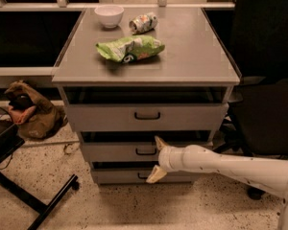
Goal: Open middle drawer
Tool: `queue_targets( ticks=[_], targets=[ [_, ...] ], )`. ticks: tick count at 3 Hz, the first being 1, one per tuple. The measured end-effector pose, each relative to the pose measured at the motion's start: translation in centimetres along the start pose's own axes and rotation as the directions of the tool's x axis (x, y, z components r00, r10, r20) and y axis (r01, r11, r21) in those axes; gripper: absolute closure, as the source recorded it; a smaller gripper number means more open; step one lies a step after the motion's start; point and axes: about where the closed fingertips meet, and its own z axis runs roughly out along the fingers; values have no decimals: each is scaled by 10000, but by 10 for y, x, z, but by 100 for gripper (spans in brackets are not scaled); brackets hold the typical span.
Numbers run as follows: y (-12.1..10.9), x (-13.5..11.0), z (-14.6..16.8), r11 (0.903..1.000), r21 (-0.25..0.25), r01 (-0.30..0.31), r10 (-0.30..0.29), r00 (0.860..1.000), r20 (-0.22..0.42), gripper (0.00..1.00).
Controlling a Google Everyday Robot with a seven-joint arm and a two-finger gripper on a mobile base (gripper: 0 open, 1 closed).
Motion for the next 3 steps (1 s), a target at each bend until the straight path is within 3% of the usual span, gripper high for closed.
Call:
queue_targets(
  ticks=[2, 3],
  targets=[
    [-32, 11, 36, 9995, 196, -233, 242, 9986, -464, 0],
    [-38, 26, 55, 9976, -164, -666, 649, 9939, -894, 0]
  ],
)
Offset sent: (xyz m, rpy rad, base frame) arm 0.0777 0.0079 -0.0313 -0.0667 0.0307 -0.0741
